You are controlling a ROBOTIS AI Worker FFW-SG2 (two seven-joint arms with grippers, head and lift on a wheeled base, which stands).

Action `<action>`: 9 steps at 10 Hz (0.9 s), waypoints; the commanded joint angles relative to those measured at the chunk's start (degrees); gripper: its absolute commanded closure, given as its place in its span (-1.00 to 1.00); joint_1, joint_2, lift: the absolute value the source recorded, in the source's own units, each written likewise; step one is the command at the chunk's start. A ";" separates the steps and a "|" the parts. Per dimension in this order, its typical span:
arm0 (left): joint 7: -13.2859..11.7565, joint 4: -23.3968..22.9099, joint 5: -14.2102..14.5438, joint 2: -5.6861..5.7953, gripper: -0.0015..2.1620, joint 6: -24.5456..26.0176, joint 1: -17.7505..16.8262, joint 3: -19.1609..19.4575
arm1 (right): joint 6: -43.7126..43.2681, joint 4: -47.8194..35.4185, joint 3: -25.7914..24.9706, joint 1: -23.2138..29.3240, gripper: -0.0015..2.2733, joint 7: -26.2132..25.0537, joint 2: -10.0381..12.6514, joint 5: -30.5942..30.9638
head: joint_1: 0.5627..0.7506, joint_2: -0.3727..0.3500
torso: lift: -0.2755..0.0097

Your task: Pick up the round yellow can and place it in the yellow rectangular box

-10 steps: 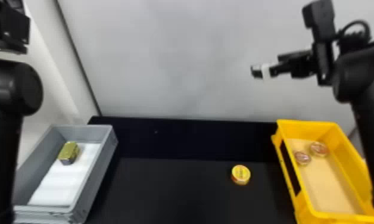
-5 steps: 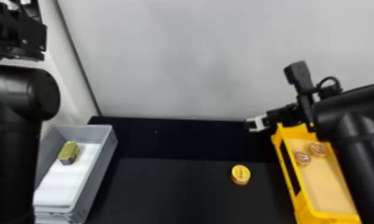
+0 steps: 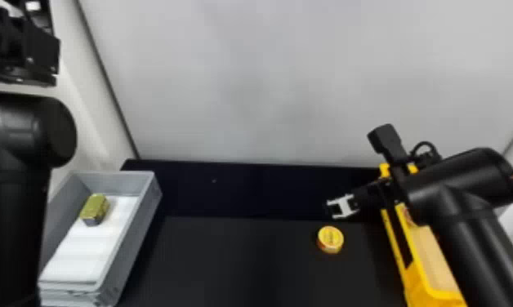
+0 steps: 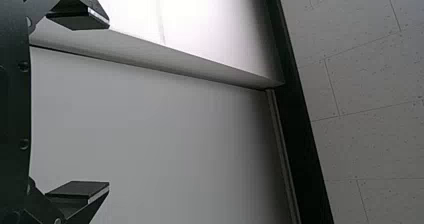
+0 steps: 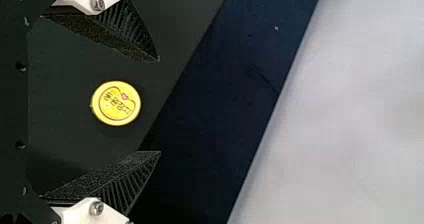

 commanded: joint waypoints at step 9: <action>-0.34 -0.34 -0.49 3.00 -0.87 0.54 -0.33 -0.38 | -17.93 23.87 -1.03 -1.45 -0.88 -3.92 0.87 -0.30 | 0.07 0.18 | 0.86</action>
